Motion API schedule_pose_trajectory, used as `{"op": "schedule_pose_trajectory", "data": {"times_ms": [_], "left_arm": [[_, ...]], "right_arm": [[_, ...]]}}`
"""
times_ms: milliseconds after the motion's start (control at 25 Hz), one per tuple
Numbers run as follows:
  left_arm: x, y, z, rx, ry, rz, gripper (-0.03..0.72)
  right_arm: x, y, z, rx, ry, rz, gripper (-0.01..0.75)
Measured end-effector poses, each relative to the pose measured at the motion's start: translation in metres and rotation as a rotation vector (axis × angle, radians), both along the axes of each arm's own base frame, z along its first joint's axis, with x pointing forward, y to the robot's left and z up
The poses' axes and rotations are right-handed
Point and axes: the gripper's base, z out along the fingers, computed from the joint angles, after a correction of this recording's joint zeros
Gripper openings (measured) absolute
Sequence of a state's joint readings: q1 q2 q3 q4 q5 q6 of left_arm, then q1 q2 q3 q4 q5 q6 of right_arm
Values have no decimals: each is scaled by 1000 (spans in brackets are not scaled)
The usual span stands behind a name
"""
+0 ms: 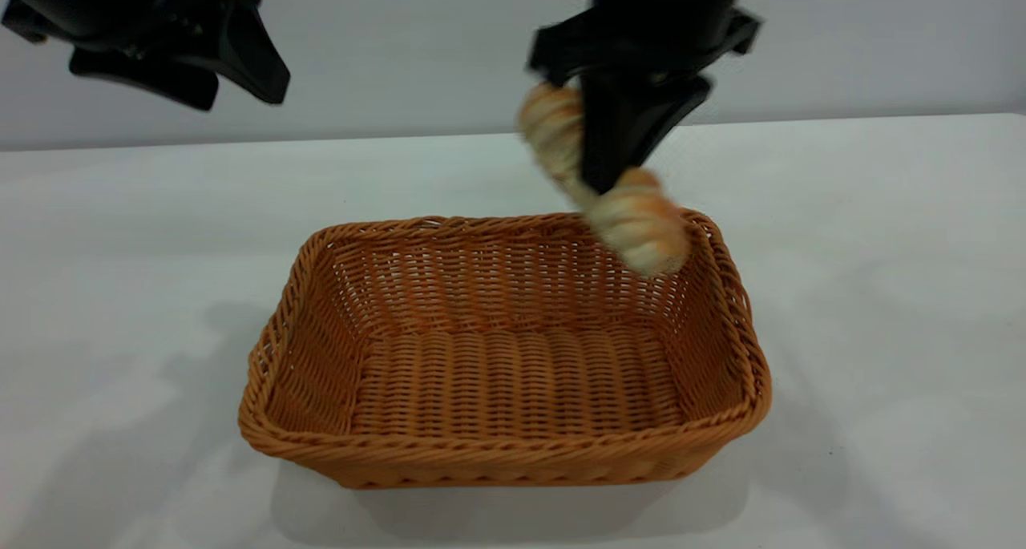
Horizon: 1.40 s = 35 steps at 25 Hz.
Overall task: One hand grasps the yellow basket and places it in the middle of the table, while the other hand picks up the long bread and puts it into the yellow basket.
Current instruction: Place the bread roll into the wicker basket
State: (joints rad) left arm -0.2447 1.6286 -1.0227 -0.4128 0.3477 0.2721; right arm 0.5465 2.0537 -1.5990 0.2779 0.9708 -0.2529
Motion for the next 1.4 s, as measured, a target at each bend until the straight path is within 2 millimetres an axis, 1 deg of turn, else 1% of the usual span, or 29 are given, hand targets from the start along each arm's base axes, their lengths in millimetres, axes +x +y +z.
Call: {"op": "schedule_pose_trajectory", "data": {"times_ms": [80,200,320,400,560,640,760,840,1000,1080,1120,1200,1400], "left_arm": [[-2,0,5,-4,-15,0,557],[-5,1,14,-8,-37,-3,557],[-10,6,22,7,-36,-16,557],[-14,16,27,19,-20,-9,557],[-24,39,42,19,0,40,557],[-30,46,52,18,-16,56,557],[-41,48,66,12,-33,48,557],[-50,49,74,9,-34,38,557],[-69,50,82,6,-26,21,557],[-80,51,82,6,-34,20,557],[-87,51,81,5,-36,20,557],[-101,53,80,6,-44,19,557],[-143,56,83,2,-79,6,557]], "right_arm": [[-5,12,-9,-2,10,30,50],[-9,26,-29,-9,31,64,50],[-7,30,-47,-19,45,64,50],[-5,30,-56,-30,45,64,50],[-3,28,-60,-59,21,79,50],[-2,27,-60,-65,13,83,66],[-1,25,-61,-89,-3,100,127],[-1,25,-61,-96,-7,105,208],[-1,24,-61,-100,-9,107,378],[-1,24,-61,-100,-8,107,436],[-1,24,-61,-100,-8,107,457],[-1,24,-61,-101,-7,108,475],[-2,21,-62,-144,5,132,481]]}}
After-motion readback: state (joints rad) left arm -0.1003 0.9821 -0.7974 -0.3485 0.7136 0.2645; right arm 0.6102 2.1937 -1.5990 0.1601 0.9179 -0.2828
